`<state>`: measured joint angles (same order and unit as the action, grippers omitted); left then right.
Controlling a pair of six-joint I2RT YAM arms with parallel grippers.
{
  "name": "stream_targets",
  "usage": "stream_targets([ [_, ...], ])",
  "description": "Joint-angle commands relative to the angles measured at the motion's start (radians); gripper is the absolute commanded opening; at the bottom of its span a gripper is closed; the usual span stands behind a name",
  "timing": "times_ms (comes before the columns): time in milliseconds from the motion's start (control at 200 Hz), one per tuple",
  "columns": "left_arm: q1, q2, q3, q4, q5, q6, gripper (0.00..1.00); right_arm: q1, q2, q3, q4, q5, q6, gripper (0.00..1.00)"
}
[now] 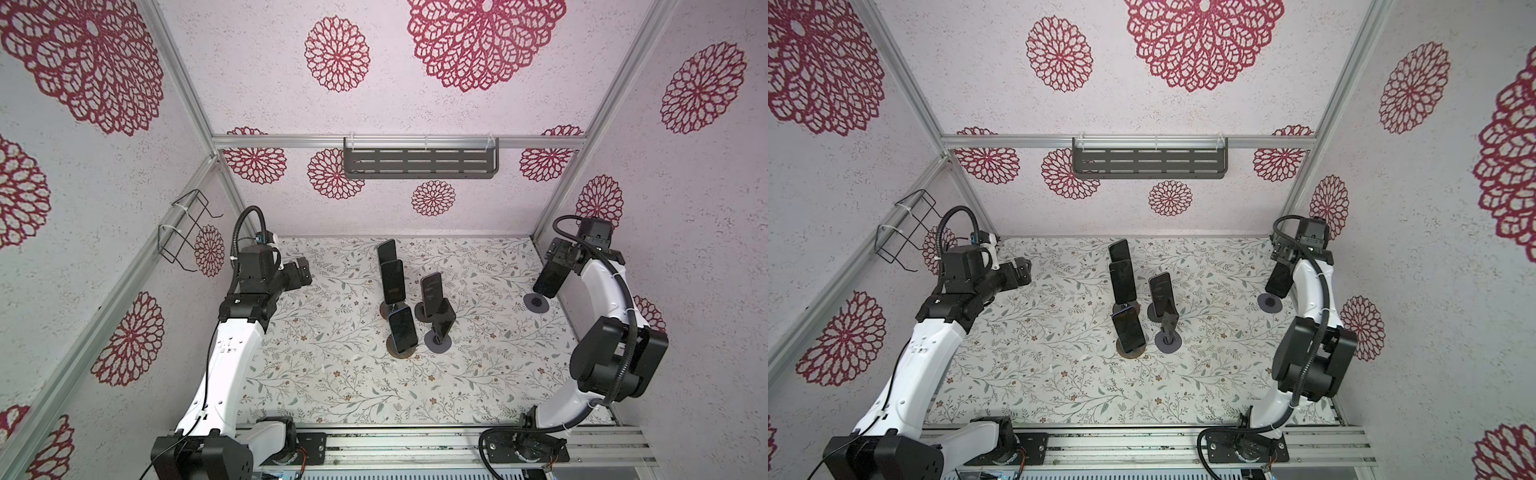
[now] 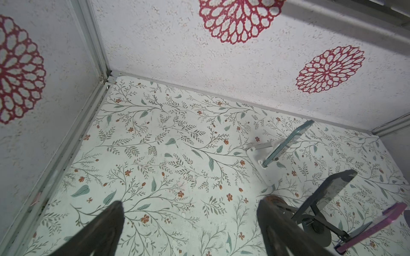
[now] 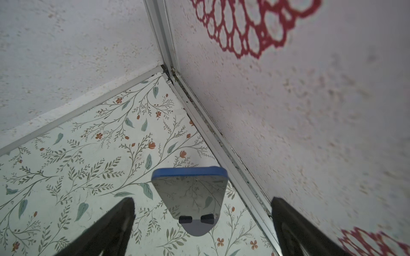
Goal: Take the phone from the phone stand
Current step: 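Lower the right gripper onto the blue-edged phone while the left arm rises, then close the right gripper on the top edge of the blue-edged phone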
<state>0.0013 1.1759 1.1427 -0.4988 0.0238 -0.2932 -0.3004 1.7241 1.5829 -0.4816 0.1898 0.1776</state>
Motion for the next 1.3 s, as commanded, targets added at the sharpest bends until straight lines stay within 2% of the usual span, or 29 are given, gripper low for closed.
stream_targets([
  [0, 0.011, -0.033, -0.001, 0.029, 0.024, -0.015, 0.97, 0.009, 0.021, 0.065, -0.041, -0.012, 0.001, 0.99],
  [245, 0.016, -0.028, -0.003, 0.037, 0.067, -0.027, 0.97, 0.009, 0.104, 0.111, -0.026, -0.046, -0.009, 0.99],
  [485, 0.027, -0.034, -0.008, 0.040, 0.058, -0.026, 0.97, 0.009, 0.163, 0.129, 0.006, -0.068, -0.017, 0.99],
  [671, 0.041, -0.027, -0.011, 0.046, 0.073, -0.032, 0.97, 0.009, 0.183, 0.138, 0.009, -0.033, -0.024, 0.98],
  [956, 0.057, -0.022, -0.014, 0.052, 0.089, -0.042, 0.97, 0.009, 0.178, 0.116, 0.018, 0.000, -0.024, 0.91],
  [1296, 0.075, -0.021, -0.012, 0.052, 0.104, -0.050, 0.97, 0.008, 0.170, 0.111, 0.010, 0.017, -0.014, 0.76],
])
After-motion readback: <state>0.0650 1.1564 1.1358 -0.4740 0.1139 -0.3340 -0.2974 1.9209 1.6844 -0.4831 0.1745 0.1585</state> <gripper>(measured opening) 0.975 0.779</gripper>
